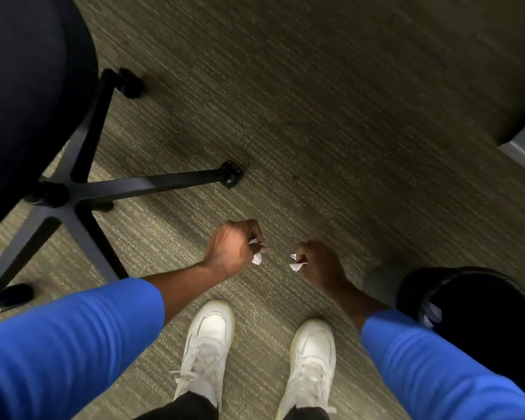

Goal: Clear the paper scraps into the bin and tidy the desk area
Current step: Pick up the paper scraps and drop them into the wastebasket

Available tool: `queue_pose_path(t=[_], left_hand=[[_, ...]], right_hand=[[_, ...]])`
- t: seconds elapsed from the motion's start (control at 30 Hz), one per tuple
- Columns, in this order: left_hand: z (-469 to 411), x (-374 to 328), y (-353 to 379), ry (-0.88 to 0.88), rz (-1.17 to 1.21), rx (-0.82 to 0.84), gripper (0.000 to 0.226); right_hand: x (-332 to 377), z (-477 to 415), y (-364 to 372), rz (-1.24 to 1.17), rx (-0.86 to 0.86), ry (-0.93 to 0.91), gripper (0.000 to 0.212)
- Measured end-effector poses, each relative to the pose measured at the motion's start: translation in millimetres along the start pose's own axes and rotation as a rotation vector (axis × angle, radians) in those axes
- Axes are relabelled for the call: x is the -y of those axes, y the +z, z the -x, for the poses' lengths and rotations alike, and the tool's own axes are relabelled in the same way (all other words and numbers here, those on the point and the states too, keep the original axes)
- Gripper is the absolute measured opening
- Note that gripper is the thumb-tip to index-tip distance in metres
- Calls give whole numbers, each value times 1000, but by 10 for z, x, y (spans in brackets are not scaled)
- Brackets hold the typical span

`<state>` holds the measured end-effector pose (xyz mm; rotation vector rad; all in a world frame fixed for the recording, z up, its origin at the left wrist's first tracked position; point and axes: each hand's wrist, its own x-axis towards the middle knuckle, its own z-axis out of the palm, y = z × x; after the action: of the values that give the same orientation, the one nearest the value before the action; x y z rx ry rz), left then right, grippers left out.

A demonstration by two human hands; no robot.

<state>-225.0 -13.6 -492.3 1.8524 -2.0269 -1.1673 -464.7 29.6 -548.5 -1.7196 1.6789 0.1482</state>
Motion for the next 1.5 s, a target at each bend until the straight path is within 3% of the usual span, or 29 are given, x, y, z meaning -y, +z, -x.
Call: queue_pose_path(t=[0.17,0.37,0.47,0.6,0.7,0.87,1.0,1.27,1.5], left_hand=[[365,-424,-216,-60,-37,83,16],[771,-1072,-344,-125,55,123,22],[918,-1462,-334,-117,82,174,26],[1037,-2062,-225,-103,57,197,14],[1080,-2555,-81,-62,17,190,5],[1077,-3177,259,-11,-103,246,20],[1090,-3423,520,11,-61,271,22],[1191,-3520,766,-95,157,428,47],[1278,-3269,455,-124,15,522,18]], right_hand=[[231,725,-194,-246,-46,185,12],[448,1673,-582,-407,-154,286,16],[485,2030,-831,-486,-246,374,23],[423,2422,-1173,-568,-414,550,15],[258,2647,-1410,-563,-482,678,10],[-152,2841,-1701,-503,-517,769,18],[-374,2928,-1854,-555,-582,854,31],[-637,3128,-1994,-601,-457,951,22],[-345,3192,-1962,-535,-389,861,37]])
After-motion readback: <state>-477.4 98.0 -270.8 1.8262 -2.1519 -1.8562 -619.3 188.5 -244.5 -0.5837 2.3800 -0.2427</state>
